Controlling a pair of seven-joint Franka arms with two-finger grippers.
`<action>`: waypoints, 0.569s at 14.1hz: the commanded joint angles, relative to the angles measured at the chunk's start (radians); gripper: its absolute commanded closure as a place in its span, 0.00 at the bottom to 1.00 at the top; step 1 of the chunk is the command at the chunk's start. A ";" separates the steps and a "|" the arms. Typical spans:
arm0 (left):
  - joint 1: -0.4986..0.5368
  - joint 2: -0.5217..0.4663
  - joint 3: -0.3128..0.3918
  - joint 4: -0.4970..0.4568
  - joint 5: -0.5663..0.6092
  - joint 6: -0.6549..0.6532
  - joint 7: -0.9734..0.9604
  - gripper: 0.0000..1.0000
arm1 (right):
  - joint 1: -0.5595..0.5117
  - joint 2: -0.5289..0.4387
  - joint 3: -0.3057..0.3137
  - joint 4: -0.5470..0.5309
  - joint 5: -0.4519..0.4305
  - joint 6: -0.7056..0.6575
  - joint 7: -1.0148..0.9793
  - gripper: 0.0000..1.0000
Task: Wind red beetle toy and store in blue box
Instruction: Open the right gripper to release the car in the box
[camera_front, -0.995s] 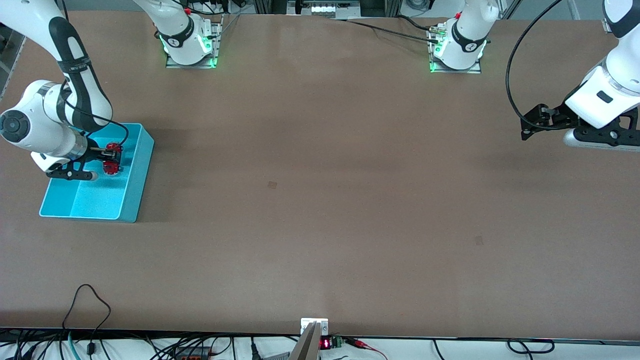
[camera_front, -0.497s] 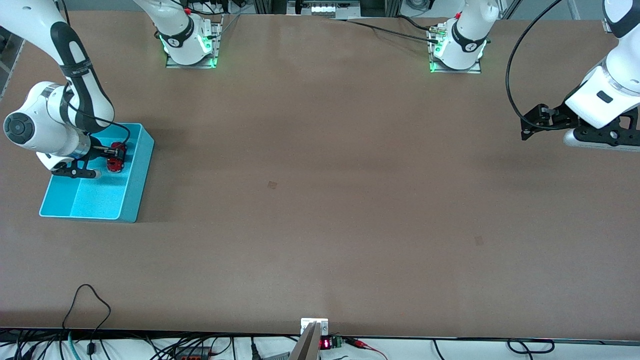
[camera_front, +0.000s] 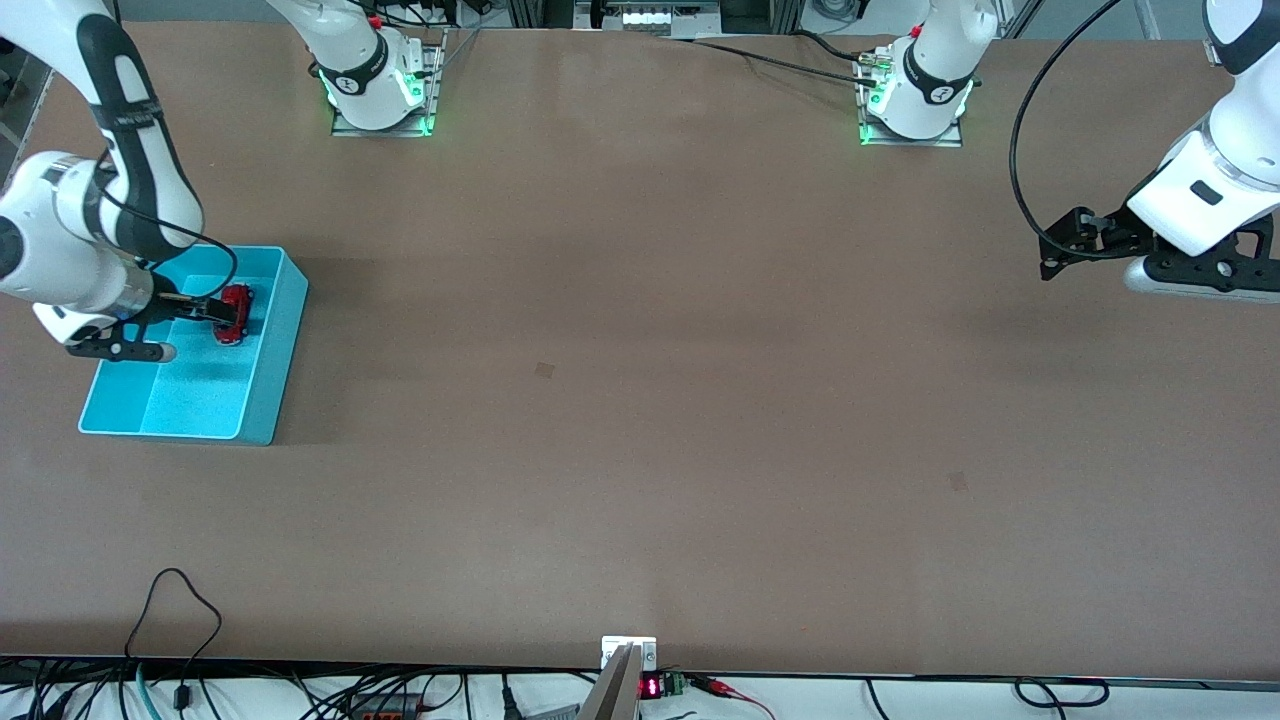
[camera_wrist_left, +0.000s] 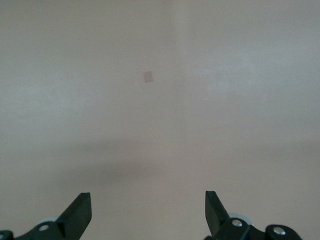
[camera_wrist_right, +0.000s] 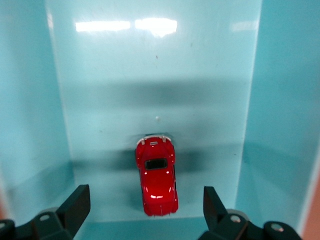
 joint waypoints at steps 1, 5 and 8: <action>-0.007 0.003 0.003 0.023 -0.007 -0.020 -0.008 0.00 | -0.002 -0.061 0.048 0.132 0.012 -0.184 -0.015 0.00; -0.009 0.003 0.003 0.023 -0.007 -0.018 -0.008 0.00 | -0.001 -0.083 0.142 0.411 0.007 -0.472 -0.007 0.00; -0.009 0.003 0.003 0.023 -0.006 -0.018 -0.008 0.00 | -0.001 -0.123 0.181 0.511 0.015 -0.581 -0.007 0.00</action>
